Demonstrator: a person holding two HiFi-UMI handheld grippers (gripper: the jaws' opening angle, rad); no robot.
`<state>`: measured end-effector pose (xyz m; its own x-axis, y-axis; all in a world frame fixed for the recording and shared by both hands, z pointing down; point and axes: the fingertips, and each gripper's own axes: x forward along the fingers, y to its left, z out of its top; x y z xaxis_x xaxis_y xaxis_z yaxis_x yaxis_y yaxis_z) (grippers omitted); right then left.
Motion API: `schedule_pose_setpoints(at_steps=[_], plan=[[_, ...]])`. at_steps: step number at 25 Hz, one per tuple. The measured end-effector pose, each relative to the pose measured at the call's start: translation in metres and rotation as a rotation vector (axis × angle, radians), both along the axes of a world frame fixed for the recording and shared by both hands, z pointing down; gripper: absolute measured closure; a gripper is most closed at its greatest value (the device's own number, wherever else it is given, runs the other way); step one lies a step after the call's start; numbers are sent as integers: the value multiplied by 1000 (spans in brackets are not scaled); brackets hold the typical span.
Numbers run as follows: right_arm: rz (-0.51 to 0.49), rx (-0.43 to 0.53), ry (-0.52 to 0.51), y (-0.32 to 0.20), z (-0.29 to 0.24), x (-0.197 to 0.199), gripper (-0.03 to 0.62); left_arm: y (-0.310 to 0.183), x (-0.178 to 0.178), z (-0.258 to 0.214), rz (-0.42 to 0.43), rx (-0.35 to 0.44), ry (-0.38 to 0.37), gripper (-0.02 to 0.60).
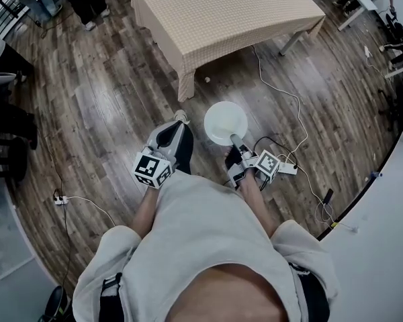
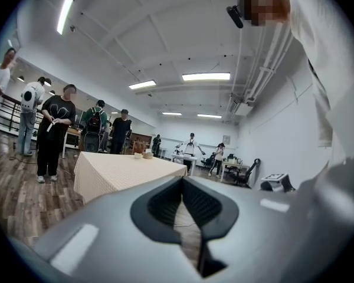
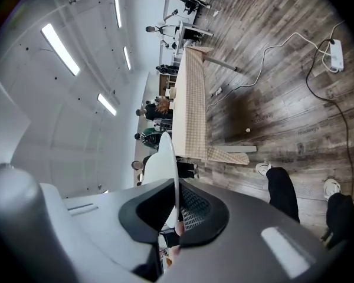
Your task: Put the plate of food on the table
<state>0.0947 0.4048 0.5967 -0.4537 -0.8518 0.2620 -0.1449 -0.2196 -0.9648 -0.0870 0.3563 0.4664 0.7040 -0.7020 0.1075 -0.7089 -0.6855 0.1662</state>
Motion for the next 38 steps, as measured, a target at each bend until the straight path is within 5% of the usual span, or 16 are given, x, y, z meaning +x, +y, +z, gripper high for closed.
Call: schedule_pose_setpoints(at_steps=[5,26,38], plan=[[25,6,12,-21,20,9,585,-30,16,21,41,8,18,572],[43,-41,30,-330,-9,-10,585,-351,-6,0,64,-47,31,571],[27,-29,23,-449,-19,-26,583,-456,-22,-4,47,-51,34,571]])
